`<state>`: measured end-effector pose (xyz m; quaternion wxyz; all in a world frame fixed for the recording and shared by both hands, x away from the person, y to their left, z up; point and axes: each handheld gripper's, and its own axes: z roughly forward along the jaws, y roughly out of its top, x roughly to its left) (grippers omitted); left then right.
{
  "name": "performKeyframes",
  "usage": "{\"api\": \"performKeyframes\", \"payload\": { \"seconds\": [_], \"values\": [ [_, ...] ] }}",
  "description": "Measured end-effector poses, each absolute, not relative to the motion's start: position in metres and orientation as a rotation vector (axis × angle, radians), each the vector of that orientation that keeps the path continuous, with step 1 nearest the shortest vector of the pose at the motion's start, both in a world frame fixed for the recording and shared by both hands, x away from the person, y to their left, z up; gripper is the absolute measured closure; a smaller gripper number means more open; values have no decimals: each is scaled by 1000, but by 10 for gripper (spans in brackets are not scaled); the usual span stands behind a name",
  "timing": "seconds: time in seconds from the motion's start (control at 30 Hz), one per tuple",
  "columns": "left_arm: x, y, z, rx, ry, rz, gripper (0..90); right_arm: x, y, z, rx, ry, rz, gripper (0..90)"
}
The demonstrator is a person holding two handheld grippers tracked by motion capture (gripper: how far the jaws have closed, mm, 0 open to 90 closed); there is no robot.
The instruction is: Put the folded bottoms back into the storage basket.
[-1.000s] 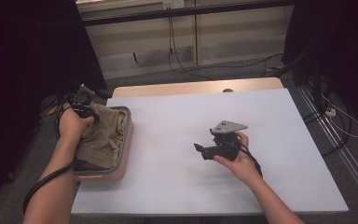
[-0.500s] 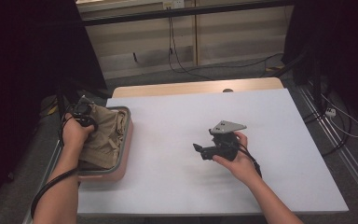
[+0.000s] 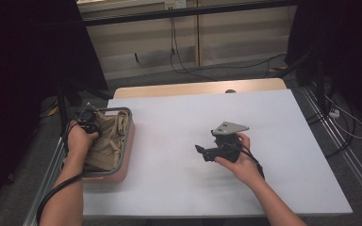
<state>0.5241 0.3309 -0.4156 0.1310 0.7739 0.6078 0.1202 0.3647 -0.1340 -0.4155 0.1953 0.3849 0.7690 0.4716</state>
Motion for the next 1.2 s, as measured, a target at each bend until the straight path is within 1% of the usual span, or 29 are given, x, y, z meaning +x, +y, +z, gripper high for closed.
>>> {"api": "performKeyframes", "payload": {
  "seconds": [0.2, 0.4, 0.87, 1.03, 1.13, 1.2],
  "values": [
    [517, 333, -415, 2268, 1755, 324, 900, 363, -133, -414, 1075, 2151, 1328, 177],
    [520, 335, -412, 2256, 1769, 299, 900, 362, -132, -413, 1069, 2152, 1326, 177],
    [518, 346, -377, 2248, 1754, 382, 900, 364, -131, -411, 1069, 2153, 1331, 176],
    [517, 350, -385, 2254, 1775, 387, 900, 363, -131, -409, 1067, 2146, 1336, 176],
    [517, 350, -392, 2261, 1758, 386, 900, 363, -131, -409, 1063, 2148, 1336, 175],
    [516, 350, -395, 2232, 1775, 382, 900, 363, -132, -409, 1066, 2151, 1333, 175]
  ]
}}
